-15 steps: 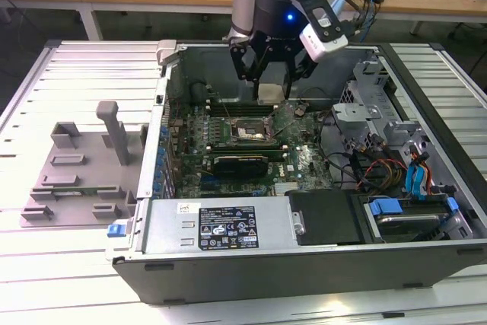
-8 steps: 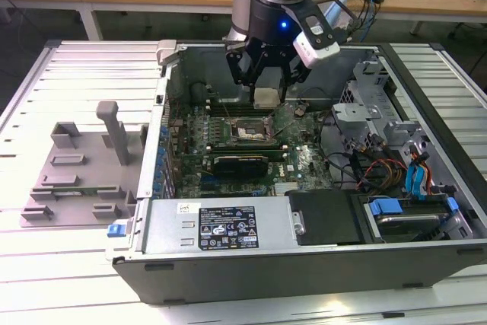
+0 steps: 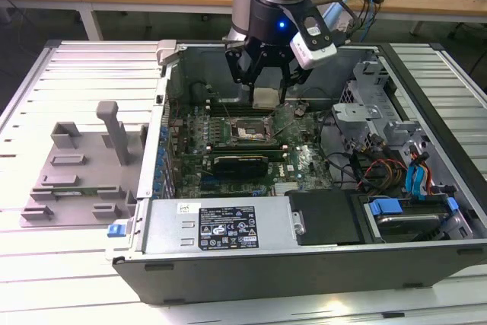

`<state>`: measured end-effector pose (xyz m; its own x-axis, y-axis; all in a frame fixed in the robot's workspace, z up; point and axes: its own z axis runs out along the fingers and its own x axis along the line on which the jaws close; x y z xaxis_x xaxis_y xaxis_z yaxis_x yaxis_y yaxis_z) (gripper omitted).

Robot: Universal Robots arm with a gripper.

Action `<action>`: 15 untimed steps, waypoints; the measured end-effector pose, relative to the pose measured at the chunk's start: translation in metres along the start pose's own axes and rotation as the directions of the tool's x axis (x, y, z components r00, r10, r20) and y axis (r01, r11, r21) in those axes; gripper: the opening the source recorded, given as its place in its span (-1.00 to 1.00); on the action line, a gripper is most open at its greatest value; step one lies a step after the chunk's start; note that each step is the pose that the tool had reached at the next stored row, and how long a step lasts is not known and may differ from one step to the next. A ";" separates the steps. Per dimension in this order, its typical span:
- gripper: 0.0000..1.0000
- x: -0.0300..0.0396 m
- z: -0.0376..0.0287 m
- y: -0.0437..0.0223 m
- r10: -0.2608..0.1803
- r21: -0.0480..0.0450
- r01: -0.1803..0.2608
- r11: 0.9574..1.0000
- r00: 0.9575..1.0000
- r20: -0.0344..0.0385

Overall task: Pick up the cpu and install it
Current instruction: 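Place the cpu into insertion slot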

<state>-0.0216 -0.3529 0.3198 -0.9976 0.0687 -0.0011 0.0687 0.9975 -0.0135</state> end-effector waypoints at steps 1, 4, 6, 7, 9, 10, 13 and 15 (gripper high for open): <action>0.09 0.0000 0.0001 0.0000 0.017 0.000 -0.017 1.000 1.000 0.000; 0.09 0.0000 0.0002 0.0000 0.053 0.000 -0.053 0.999 0.999 -0.001; 0.09 0.0000 0.0003 0.0000 0.085 0.000 -0.085 0.996 0.996 -0.001; 0.09 0.0000 0.0003 0.0000 0.096 0.000 -0.096 0.995 0.995 -0.001; 0.09 0.0000 0.0004 0.0000 0.128 0.000 -0.128 0.992 0.992 -0.002; 0.09 0.0000 0.0004 0.0000 0.139 0.000 -0.139 0.990 0.990 -0.002; 0.09 0.0000 0.0005 0.0000 0.176 0.000 -0.176 0.984 0.984 -0.002; 0.09 0.0000 0.0006 0.0000 0.193 0.001 -0.193 0.981 0.981 -0.003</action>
<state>-0.0216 -0.3529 0.3193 -0.9656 0.2600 -0.0012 0.2600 0.9655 -0.0137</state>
